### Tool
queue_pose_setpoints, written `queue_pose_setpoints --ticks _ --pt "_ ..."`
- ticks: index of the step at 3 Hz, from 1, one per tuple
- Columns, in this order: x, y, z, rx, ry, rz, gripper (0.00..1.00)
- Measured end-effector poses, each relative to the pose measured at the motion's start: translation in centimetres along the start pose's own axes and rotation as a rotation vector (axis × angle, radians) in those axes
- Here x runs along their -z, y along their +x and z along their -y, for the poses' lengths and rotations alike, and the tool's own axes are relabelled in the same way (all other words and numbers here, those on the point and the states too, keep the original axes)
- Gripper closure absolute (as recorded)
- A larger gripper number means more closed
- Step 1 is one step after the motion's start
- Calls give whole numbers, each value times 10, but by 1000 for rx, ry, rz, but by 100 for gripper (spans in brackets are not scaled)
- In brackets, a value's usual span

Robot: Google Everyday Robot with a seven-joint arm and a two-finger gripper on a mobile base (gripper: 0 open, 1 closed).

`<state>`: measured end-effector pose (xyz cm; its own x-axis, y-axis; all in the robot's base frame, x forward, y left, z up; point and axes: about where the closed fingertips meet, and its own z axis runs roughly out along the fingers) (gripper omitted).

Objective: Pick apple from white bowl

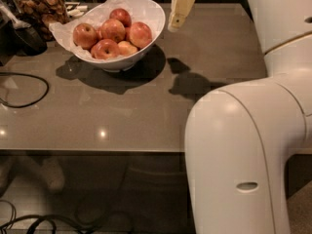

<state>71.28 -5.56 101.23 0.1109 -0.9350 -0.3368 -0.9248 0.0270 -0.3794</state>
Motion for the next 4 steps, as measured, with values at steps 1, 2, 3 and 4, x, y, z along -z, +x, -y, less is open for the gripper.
queue_pose_setpoints --ticks 1,2,3,4 --pt "-8 -13 7 34 2 11 16" --pt "-13 -23 12 56 7 19 16" --pt "-20 -36 14 87 4 28 18" --pt "-27 -43 14 100 -5 32 22"
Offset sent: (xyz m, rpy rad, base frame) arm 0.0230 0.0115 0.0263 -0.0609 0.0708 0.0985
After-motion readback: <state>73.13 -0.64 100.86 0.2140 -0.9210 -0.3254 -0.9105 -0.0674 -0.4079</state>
